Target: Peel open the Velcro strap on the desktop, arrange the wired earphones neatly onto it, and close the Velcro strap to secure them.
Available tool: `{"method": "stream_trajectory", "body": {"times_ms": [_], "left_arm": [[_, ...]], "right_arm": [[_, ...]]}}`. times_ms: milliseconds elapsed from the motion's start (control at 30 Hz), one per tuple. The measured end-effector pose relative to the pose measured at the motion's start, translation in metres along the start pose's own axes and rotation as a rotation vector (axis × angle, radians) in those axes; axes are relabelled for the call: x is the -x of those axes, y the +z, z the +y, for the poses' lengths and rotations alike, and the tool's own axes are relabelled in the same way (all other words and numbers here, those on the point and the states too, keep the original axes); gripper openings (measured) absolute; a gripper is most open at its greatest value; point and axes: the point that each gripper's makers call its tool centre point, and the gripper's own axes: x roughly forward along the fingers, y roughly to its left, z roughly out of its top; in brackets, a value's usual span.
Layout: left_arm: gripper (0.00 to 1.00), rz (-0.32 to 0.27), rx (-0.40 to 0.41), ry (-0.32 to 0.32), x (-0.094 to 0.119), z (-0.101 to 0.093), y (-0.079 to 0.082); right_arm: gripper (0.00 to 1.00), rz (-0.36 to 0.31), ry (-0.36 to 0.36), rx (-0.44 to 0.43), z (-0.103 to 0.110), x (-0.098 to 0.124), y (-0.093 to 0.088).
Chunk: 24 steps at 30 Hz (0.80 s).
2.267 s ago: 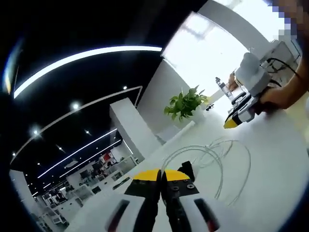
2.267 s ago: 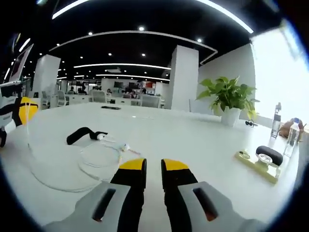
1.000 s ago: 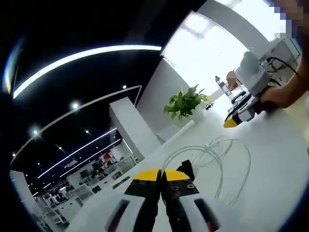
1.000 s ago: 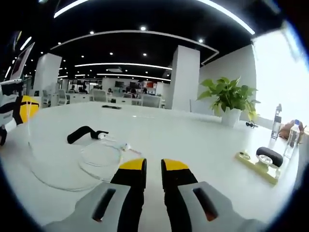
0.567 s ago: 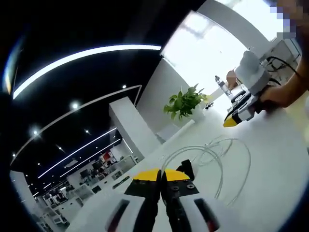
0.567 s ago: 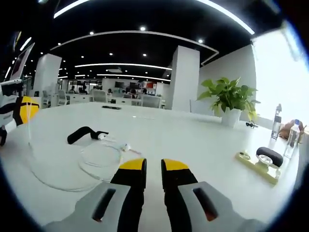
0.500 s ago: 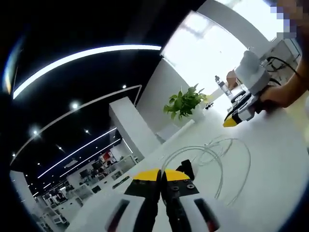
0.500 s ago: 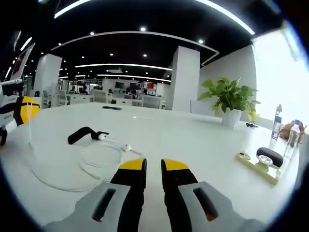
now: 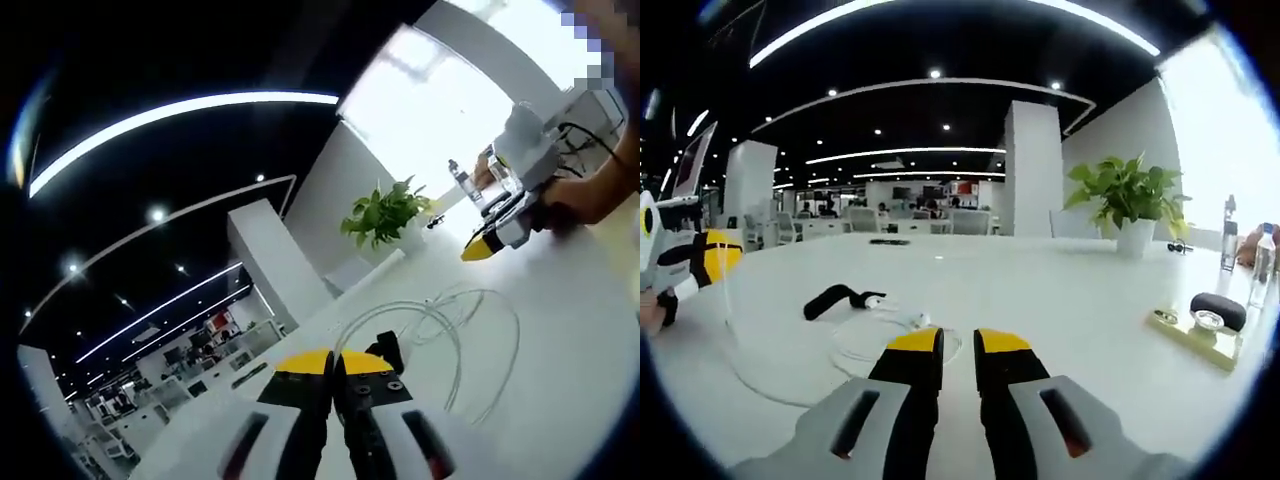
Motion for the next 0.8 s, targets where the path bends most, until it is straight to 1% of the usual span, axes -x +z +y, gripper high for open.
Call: {"method": "stream_trajectory", "body": {"times_ms": [67,167,300,333,367,400,500,567,600,633,667,700,800], "left_arm": [[0.05,-0.002,0.0,-0.002,0.0,0.0,0.0],[0.05,0.015,0.01,-0.003,-0.001,0.002,-0.005],[0.05,-0.002,0.039,0.0,0.0,0.005,-0.003],[0.05,-0.003,0.041,0.001,-0.001,0.005,-0.003],[0.05,0.0,0.046,0.001,-0.001,0.005,-0.003],[0.05,-0.006,0.05,0.003,0.0,0.006,-0.002],[0.05,-0.027,0.086,0.027,0.003,0.013,0.001],[0.05,-0.033,0.113,0.04,0.003,0.018,0.0],[0.05,-0.019,0.137,0.043,0.002,0.02,-0.005],[0.05,0.01,0.162,0.045,0.003,0.02,-0.011],[0.05,0.023,0.178,0.05,0.003,0.022,-0.014],[0.05,0.018,0.181,0.053,0.004,0.023,-0.013],[0.05,-0.001,0.184,0.078,0.009,0.024,-0.008]], "right_arm": [[0.14,0.013,0.021,-0.027,0.001,-0.001,-0.001],[0.14,0.018,0.046,-0.058,0.002,0.0,-0.001],[0.14,0.027,0.085,-0.099,0.005,-0.002,0.0],[0.14,0.039,0.097,-0.117,0.007,-0.003,-0.002],[0.14,0.074,0.133,-0.137,0.013,-0.005,-0.008],[0.14,0.092,0.148,-0.145,0.014,-0.006,-0.01],[0.15,0.083,0.188,-0.142,0.022,-0.011,-0.006],[0.16,0.087,0.225,-0.129,0.03,-0.012,-0.006],[0.16,0.101,0.242,-0.124,0.033,-0.013,-0.008],[0.16,0.112,0.255,-0.119,0.035,-0.012,-0.01],[0.16,0.113,0.267,-0.116,0.036,-0.011,-0.009],[0.16,0.105,0.292,-0.103,0.038,-0.009,-0.006],[0.16,0.055,0.317,-0.079,0.034,-0.003,0.006]]}}
